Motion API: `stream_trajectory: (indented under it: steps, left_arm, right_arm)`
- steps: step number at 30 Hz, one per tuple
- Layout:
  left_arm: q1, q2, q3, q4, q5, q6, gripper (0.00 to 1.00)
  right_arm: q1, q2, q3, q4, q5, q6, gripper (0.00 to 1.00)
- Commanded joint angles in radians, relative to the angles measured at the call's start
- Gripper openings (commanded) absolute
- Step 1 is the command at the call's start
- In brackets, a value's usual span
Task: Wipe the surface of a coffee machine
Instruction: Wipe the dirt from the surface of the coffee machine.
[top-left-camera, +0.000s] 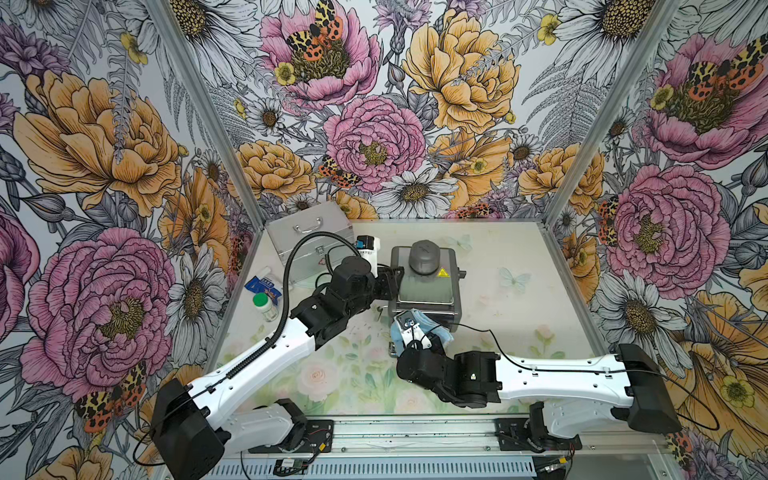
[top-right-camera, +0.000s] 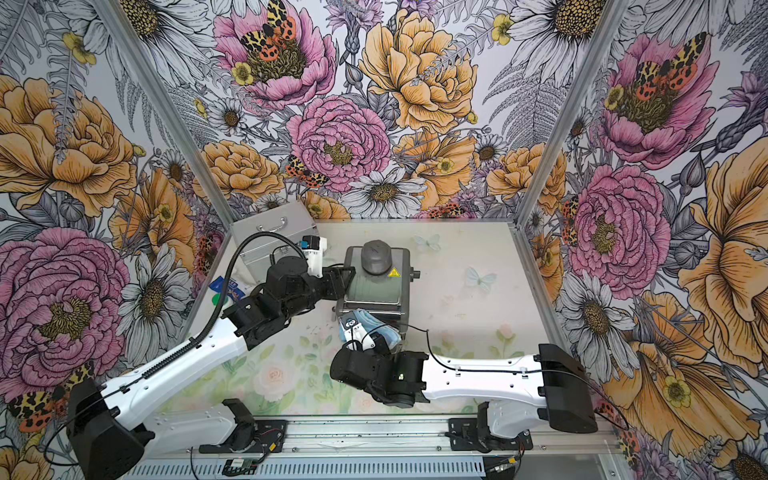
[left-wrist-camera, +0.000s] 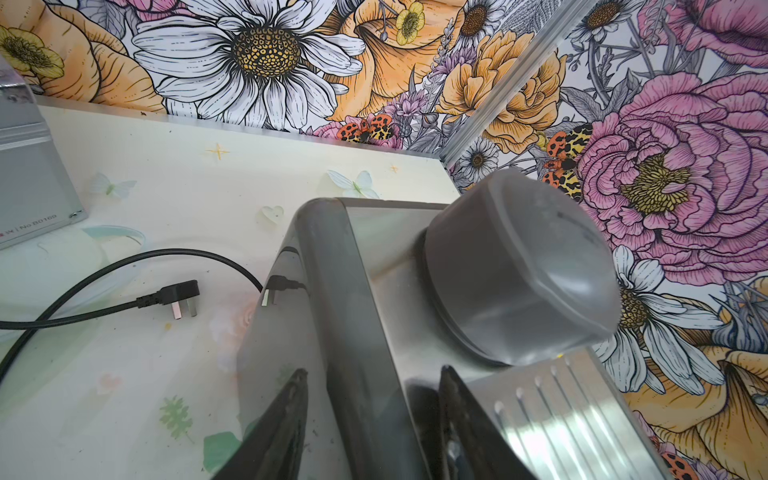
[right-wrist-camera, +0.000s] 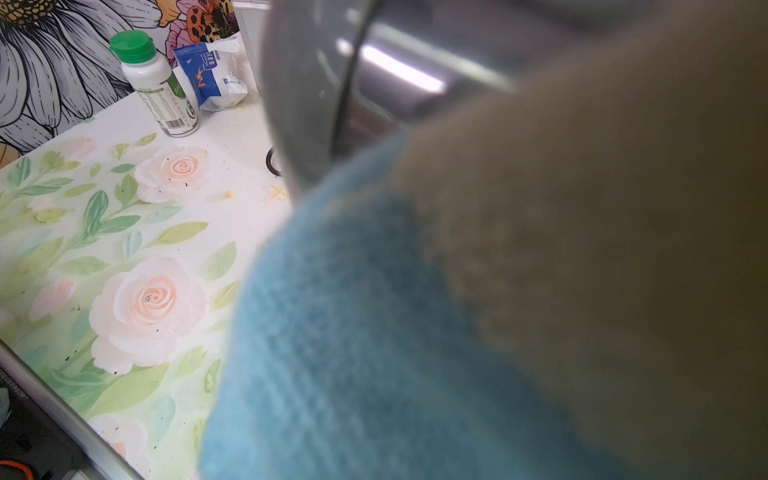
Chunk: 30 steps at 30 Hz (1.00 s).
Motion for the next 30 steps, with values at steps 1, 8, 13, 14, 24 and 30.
stream_trajectory:
  steps: [1, 8, 13, 14, 24, 30]
  left_arm:
    - [-0.020, 0.044, -0.058, -0.212, 0.037, 0.045, 0.51]
    - [-0.018, 0.045, -0.057, -0.211, 0.049, 0.045, 0.50]
    - [-0.019, 0.048, -0.049, -0.211, 0.048, 0.041, 0.50]
    - [-0.019, 0.048, -0.048, -0.210, 0.048, 0.040, 0.50]
    - [-0.021, 0.056, -0.050, -0.209, 0.042, 0.040, 0.49]
    - [-0.022, 0.055, -0.056, -0.209, 0.045, 0.044, 0.49]
  right_arm:
    - [-0.020, -0.037, 0.000, 0.050, 0.028, -0.020, 0.00]
    - [-0.061, -0.266, -0.163, -0.064, 0.071, 0.072, 0.00]
    - [-0.107, -0.400, -0.216, -0.153, 0.083, 0.081, 0.00]
    - [-0.115, -0.410, -0.217, -0.155, 0.075, 0.075, 0.00]
    - [-0.050, -0.227, -0.100, -0.130, 0.064, 0.052, 0.00]
    - [-0.017, -0.117, -0.022, -0.042, 0.024, 0.003, 0.00]
